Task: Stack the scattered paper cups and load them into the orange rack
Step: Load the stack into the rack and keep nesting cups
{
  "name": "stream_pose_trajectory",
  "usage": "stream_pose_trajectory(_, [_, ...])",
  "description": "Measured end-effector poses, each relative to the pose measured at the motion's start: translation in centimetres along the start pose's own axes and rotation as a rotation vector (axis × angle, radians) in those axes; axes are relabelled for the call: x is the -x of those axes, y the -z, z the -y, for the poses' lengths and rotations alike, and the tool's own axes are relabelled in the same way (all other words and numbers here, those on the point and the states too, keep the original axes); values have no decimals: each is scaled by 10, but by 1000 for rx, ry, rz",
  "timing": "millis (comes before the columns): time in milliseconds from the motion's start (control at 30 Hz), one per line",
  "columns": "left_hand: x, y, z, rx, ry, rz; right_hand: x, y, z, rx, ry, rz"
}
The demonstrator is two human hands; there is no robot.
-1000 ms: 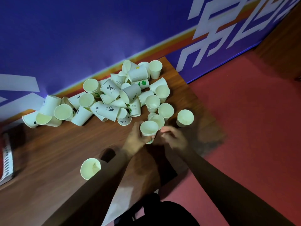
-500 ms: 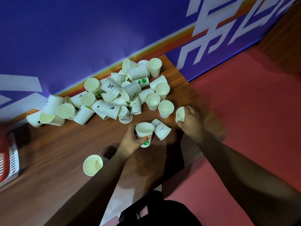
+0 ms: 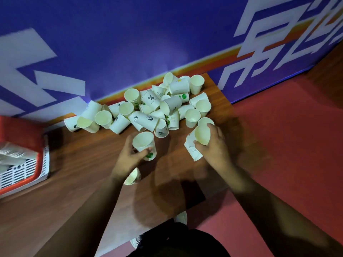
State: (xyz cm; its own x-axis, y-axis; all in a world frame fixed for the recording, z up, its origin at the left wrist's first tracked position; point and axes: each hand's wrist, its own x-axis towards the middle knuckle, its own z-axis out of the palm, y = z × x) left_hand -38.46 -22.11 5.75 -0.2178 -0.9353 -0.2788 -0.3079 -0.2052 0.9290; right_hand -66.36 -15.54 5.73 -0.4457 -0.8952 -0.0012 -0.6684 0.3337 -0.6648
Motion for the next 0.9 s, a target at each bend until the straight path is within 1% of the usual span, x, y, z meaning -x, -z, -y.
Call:
stream_pose_trajectory(100, [21, 38, 3, -17, -10, -17, 19, -14, 36, -35, 137, 29])
stream_pose_trajectory(200, [45, 68, 16, -22, -24, -5, 36, -28, 65, -53, 204, 53])
stream_pose_trajectory(267, [55, 81, 31, -56, -17, 8, 47, -35, 83, -63, 205, 87])
stream_pose_trajectory(333, [60, 90, 50, -142, 9, 26, 56, -42, 96, -69, 195, 118])
stream_pose_trajectory(433, [61, 91, 74, -222, 35, 73, 66, -51, 107, -75, 200, 137])
stream_pose_trajectory(567, [59, 75, 91, -471, 8, 111, 75, -61, 116, -49, 171, 156])
stream_pose_trajectory(667, [57, 71, 101, -549, 75, 226, 83, -67, 124, -48, 178, 186])
stream_pose_trajectory(733, [56, 70, 104, -524, 84, 312, 88, -71, 129, -50, 191, 213])
stream_pose_trajectory(833, [52, 75, 107, -465, 58, 437, 95, -74, 135, -73, 163, 311])
stream_pose_trajectory(900, [49, 85, 111, -341, 69, 410, 99, -76, 137, -111, 130, 381])
